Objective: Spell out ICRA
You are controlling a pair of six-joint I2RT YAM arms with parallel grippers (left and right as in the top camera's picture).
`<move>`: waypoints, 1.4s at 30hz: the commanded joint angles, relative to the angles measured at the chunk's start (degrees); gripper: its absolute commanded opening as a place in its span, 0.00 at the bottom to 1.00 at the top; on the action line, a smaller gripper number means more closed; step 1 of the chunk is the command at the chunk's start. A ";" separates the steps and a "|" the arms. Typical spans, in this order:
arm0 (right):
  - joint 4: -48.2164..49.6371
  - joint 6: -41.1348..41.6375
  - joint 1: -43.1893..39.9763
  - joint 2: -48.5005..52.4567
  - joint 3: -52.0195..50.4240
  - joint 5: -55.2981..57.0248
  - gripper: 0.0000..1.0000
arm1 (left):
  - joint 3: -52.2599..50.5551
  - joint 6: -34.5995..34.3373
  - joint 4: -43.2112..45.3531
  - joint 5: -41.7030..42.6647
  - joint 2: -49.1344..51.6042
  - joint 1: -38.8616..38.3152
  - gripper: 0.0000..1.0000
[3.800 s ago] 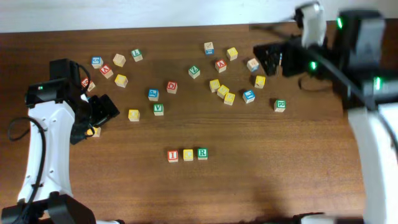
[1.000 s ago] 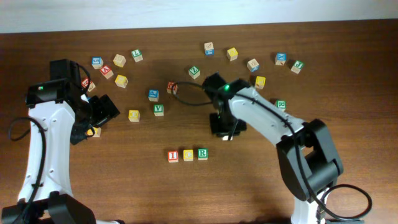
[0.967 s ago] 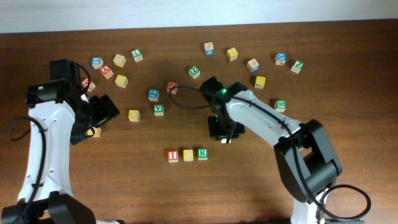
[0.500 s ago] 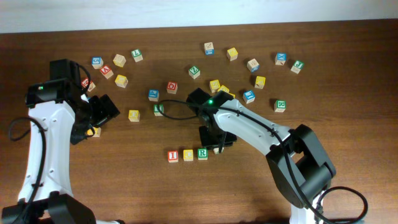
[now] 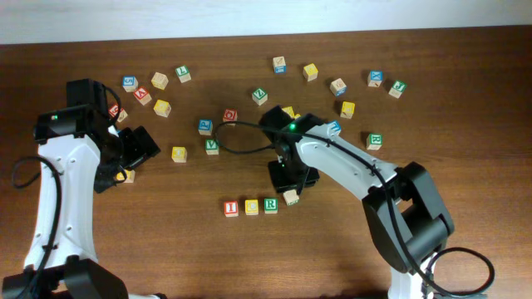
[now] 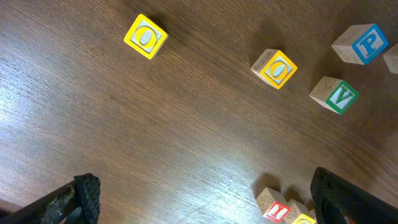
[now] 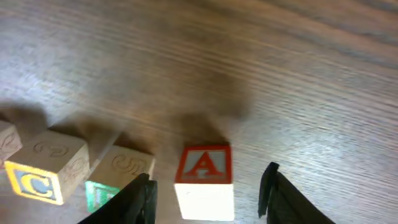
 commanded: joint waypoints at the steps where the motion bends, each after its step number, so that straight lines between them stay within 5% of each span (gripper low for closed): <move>1: 0.20 -1.05 1.01 1.27 0.04 -1.20 0.47 | 0.11 -0.52 -0.04 -0.22 -0.24 0.33 0.99; 6: -1.31 -1.05 1.01 2.80 -0.22 -1.18 0.45 | 0.11 -0.52 -0.07 -0.24 -0.24 0.33 0.99; 13: -0.02 -1.01 0.63 3.08 0.02 -0.98 0.23 | 0.11 -0.52 -0.04 -0.22 -0.24 0.33 0.99; 20: 0.13 -1.05 -3.37 2.97 11.76 0.48 0.22 | 0.11 -0.52 -0.07 -0.22 -0.24 0.33 0.99; 24: 9.84 -3.41 -3.56 3.21 14.03 3.82 0.22 | 0.11 -0.52 -0.07 -0.22 -0.24 0.33 0.99; 33: 37.24 -4.24 -3.56 3.43 -0.87 4.94 0.23 | 0.11 -0.52 -0.07 -0.22 -0.24 0.35 0.99; 42: 30.29 -4.26 -3.56 3.34 -3.96 7.91 0.32 | 0.11 -0.52 -0.07 -0.22 -0.24 0.33 0.99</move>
